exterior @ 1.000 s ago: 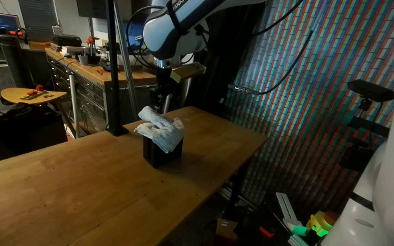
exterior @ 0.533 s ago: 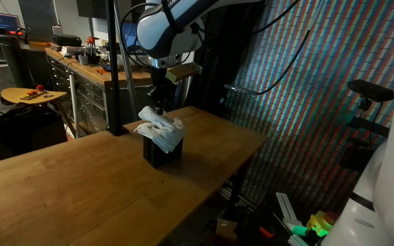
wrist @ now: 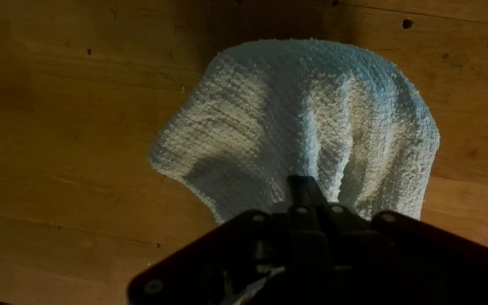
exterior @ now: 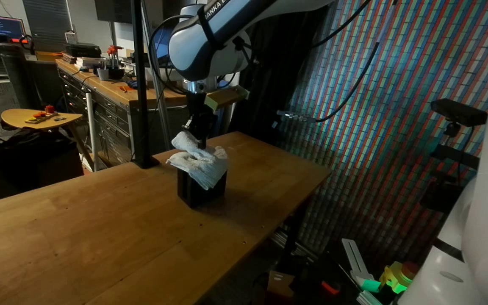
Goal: Put the white towel in the black box
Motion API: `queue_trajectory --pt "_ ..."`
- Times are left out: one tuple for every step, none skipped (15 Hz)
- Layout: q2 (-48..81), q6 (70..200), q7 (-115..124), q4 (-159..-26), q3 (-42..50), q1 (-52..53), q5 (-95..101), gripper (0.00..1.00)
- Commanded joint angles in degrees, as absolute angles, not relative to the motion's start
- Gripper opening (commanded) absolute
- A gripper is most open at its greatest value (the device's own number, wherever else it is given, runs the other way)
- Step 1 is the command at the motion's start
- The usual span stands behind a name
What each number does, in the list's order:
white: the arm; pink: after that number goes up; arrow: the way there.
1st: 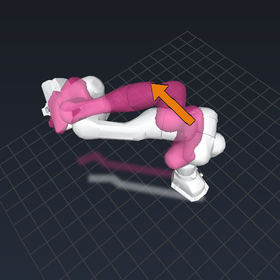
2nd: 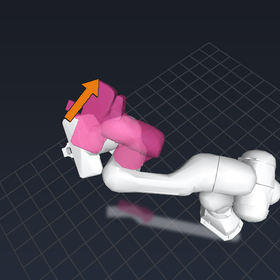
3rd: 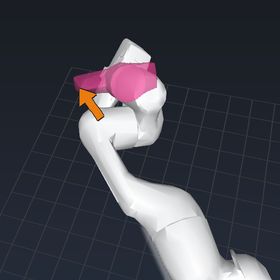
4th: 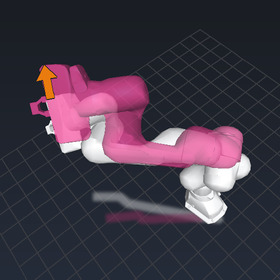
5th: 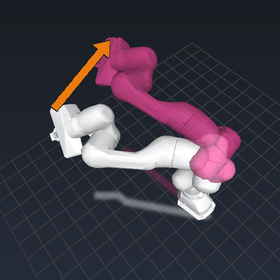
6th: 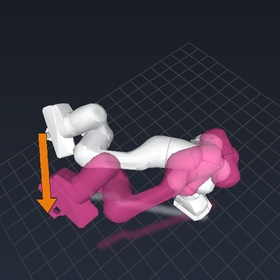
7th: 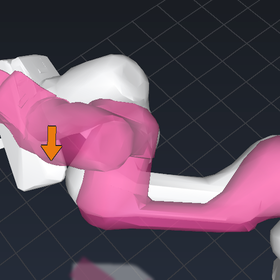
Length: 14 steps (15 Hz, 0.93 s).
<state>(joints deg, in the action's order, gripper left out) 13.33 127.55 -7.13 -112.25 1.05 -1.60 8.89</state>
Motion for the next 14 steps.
queue_trajectory --pt "14.4 128.6 -9.9 -111.9 0.7 -2.5 6.2 0.0" --pt "14.8 128.7 -10.4 -111.8 0.7 -2.6 5.7 0.0" --pt "15.6 128.9 -11.2 -111.8 0.5 -2.8 4.8 0.0" --pt "15.9 129.0 -11.7 -111.8 0.4 -2.9 4.2 0.0" --pt "16.4 129.2 -12.4 -111.9 0.3 -3.1 3.2 0.0" --pt "16.9 129.5 -13.0 -112.1 0.2 -3.2 2.4 0.0" --pt "17.3 129.7 -13.7 -112.4 0.2 -3.5 1.6 0.0" --pt "17.7 129.7 -14.3 -112.6 0.1 -3.7 0.7 0.0" --pt "18.1 129.9 -14.8 -112.9 0.0 -3.9 -0.2 0.0" --pt "18.3 130.0 -15.4 -113.2 -0.1 -4.1 -1.1 0.0" --pt "18.7 130.2 -16.0 -113.5 -0.2 -4.4 -2.2 0.0" --pt "19.0 130.6 -16.6 -114.0 -0.4 -4.6 -3.1 0.0" --pt "19.2 130.8 -17.3 -114.4 -0.5 -4.9 -4.2 0.0" --pt "19.5 130.8 -17.8 -114.6 -0.7 -5.2 -5.1 0.0"
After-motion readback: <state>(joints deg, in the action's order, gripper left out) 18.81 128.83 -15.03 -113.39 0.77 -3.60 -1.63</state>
